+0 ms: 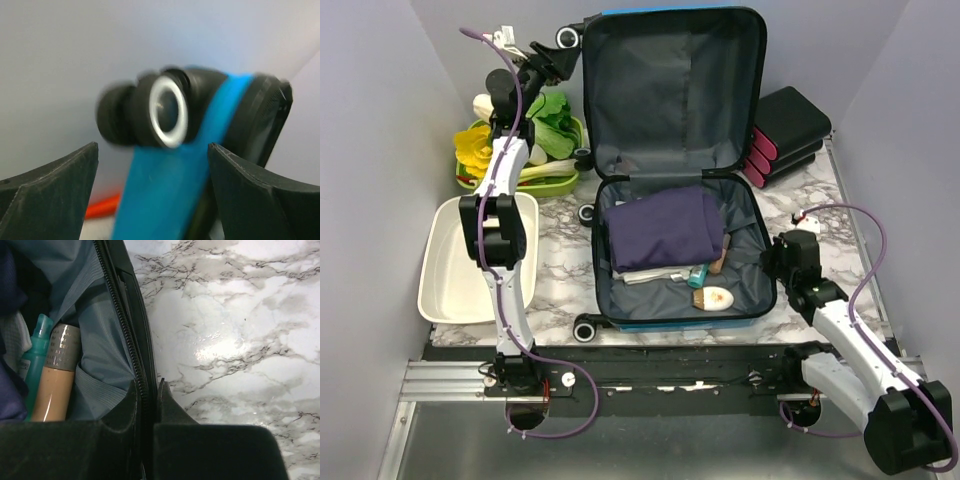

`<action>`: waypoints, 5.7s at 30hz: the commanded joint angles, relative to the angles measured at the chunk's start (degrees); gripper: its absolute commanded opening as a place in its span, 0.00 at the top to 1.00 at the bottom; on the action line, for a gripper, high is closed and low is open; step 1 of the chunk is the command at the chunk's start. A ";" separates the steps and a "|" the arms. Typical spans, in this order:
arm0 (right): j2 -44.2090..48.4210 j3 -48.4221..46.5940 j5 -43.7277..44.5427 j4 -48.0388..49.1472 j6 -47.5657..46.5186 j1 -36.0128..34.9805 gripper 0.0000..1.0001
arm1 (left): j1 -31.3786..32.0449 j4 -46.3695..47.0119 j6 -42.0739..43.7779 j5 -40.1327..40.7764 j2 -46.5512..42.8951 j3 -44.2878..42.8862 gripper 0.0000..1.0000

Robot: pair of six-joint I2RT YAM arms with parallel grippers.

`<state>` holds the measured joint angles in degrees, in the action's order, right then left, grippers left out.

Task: Open, take out, and arrange the luggage

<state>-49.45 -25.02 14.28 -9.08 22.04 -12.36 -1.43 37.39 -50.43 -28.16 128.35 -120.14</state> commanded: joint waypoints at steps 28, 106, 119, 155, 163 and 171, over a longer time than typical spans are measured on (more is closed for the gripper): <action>13.32 -6.08 1.88 -5.68 3.98 0.67 0.02 | 5.82 -42.10 18.61 9.78 -53.37 42.43 0.01; -8.82 -23.41 -32.48 -0.84 -12.64 4.01 0.00 | 5.65 -56.30 18.34 42.31 -65.17 74.51 0.01; -9.35 -24.55 -27.12 -3.14 -11.85 3.48 0.00 | 4.42 -42.66 26.26 34.16 -45.66 76.37 0.73; -10.57 -24.91 -30.10 -3.75 -16.59 -1.35 0.00 | 23.14 -53.55 14.23 41.87 -58.82 67.41 0.30; -19.09 -28.06 -29.14 -4.54 -7.81 -3.81 0.00 | 23.23 -49.97 13.52 21.29 -69.03 68.37 0.01; -29.20 -31.23 -31.24 -5.07 -1.22 -5.39 0.00 | 24.72 -45.21 12.82 13.13 -60.87 68.63 0.01</action>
<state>-75.31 -53.41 -14.55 -13.32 15.88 -16.95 22.46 -9.04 -37.15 -8.51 63.22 -51.96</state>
